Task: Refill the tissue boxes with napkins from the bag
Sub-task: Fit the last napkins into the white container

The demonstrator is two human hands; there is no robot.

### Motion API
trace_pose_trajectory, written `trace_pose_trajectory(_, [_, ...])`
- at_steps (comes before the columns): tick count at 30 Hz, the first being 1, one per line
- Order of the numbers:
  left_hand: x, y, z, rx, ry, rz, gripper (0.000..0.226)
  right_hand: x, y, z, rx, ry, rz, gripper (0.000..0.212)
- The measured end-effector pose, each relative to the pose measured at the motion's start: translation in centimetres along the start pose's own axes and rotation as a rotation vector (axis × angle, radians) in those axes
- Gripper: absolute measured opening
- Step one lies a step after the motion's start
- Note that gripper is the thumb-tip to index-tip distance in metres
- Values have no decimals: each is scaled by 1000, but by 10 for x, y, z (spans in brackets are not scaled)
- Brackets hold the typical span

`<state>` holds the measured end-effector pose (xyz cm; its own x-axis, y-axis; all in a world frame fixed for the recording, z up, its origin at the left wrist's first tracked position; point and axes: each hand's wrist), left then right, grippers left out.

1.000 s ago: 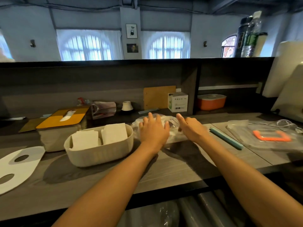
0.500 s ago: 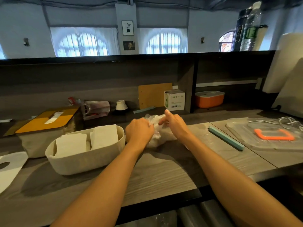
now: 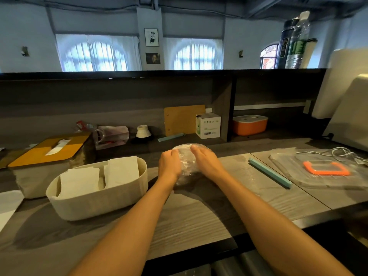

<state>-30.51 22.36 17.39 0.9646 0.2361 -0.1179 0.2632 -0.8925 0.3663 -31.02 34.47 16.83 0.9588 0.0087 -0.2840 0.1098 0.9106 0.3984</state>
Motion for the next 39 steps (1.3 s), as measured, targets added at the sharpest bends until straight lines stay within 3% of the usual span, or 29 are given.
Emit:
trace_pose_trajectory(4, [4,-4,3,114,28,-20,37,-3,-9,-4,194,-38,23,50])
trace_pose_trajectory(10, [9,0,6,103,-45,-222,27,-5,-15,-8,389,2,93,48])
trace_pose_trajectory(17, [-3,11,18,-12,-75,-276,30,6,-5,-2,271,39,233,21])
trace_pose_trajectory(23, [0,16,14,-10,-14,-264,34,8,0,0,126,81,197,23])
trace_pose_trajectory(26, [0,15,14,1,-13,-247,37,11,-3,1,201,94,264,29])
trace_pose_trajectory(30, [-2,16,15,70,-16,-274,34,14,-3,1,285,94,356,21])
trace_pose_trajectory(32, [-2,17,16,95,-41,-278,32,12,1,2,216,76,330,26])
trace_pose_trajectory(39, [1,17,12,-22,-105,-266,24,8,12,6,-324,-81,-48,30])
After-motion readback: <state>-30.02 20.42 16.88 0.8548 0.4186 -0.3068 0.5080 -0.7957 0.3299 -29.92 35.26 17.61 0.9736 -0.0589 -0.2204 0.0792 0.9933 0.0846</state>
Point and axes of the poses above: each hand's wrist, its own x-axis away from the middle knuckle, its own y-axis out of the back of the hand, z = x × y, and after that the axes turned 7 degrees about -x, right-handed
